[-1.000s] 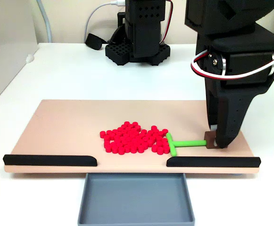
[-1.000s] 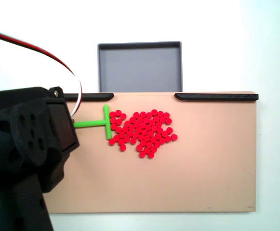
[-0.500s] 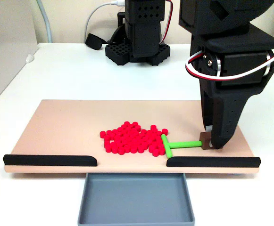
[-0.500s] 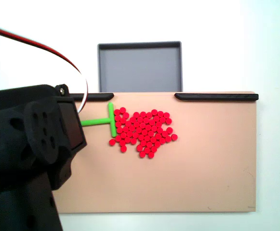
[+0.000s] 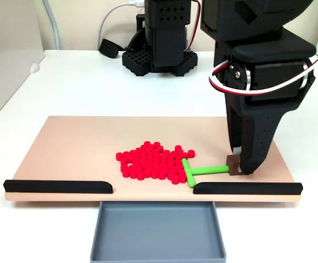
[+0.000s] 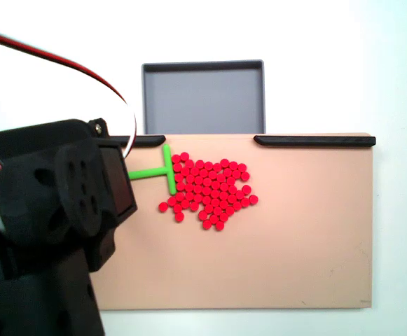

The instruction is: Push granules from left to the grey container

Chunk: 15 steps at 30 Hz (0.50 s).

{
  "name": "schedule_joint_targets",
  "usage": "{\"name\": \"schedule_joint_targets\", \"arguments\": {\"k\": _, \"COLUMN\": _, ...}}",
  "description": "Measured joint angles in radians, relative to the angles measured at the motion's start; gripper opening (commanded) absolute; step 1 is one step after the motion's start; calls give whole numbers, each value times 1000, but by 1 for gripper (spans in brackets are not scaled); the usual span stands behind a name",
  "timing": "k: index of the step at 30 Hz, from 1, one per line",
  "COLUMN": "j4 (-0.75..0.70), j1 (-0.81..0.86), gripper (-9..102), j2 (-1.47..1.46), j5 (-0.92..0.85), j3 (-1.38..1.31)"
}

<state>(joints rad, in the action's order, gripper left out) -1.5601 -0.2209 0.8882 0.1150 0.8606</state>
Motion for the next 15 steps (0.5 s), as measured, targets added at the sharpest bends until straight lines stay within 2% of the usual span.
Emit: {"name": "schedule_joint_targets", "arguments": {"k": 15, "j4": -2, "j1": 12, "gripper": 0, "j2": 0, "j5": -75, "j3": 0}}
